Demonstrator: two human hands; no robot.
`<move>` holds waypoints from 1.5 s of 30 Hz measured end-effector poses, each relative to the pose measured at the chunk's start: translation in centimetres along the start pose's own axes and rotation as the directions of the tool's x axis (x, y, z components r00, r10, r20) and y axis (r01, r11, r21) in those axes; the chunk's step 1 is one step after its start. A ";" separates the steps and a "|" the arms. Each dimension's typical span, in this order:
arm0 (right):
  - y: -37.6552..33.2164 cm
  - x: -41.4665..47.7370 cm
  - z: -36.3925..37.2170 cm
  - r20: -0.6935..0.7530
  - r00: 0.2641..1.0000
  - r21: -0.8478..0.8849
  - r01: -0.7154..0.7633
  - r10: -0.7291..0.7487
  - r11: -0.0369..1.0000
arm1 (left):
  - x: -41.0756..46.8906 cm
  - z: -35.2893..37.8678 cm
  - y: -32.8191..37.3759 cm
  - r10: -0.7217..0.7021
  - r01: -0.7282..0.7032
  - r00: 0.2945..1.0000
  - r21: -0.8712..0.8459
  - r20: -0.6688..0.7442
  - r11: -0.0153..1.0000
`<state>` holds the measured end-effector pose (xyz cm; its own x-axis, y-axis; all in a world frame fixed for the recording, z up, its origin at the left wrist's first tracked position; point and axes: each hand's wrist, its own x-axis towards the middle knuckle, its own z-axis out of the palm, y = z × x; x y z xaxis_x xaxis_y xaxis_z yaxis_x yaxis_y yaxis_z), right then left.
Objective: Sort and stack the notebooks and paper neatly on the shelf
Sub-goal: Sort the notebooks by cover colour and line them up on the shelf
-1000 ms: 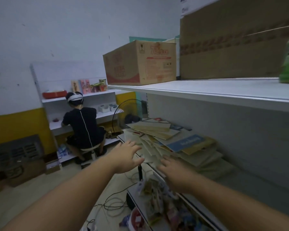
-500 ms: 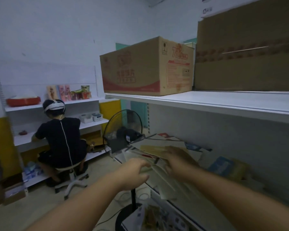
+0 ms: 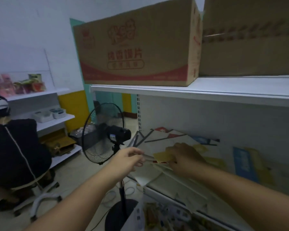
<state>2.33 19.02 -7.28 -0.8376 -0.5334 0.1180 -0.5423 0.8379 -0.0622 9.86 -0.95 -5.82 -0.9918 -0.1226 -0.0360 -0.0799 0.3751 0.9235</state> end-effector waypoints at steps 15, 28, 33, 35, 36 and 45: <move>2.3 0.9 -2.1 -0.577 0.804 0.675 0.372 0.142 0.637 | 9.7 -3.3 -0.3 -0.187 0.406 0.865 -0.432 0.466 0.805; -2.7 0.7 0.6 0.036 0.894 0.158 -0.447 0.447 0.881 | 16.8 -9.2 -4.9 -0.031 0.276 0.882 -0.463 0.470 0.842; -3.6 0.5 0.9 -0.480 0.658 0.353 -0.460 0.580 0.815 | 18.5 -11.3 -6.8 -0.138 0.404 0.811 -0.373 0.568 0.835; -4.6 0.6 0.7 -0.611 0.577 0.462 -0.298 0.543 0.836 | 18.6 -11.1 -6.6 -0.151 0.430 0.777 -0.340 0.611 0.836; -5.8 1.0 0.4 -0.629 0.585 0.507 -0.191 0.512 0.841 | 18.6 -10.9 -6.5 -0.146 0.430 0.768 -0.333 0.624 0.839; -10.3 4.9 2.9 -0.213 0.929 0.251 -0.246 0.301 0.936 | 18.5 -9.9 -7.5 -0.061 0.354 0.747 -0.319 0.662 0.879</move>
<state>3.56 7.43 -8.97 -0.9278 -0.2186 0.3025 -0.3185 0.8862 -0.3364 -6.88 -15.11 -9.67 -0.8023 0.4933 -0.3362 -0.3898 -0.0064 0.9209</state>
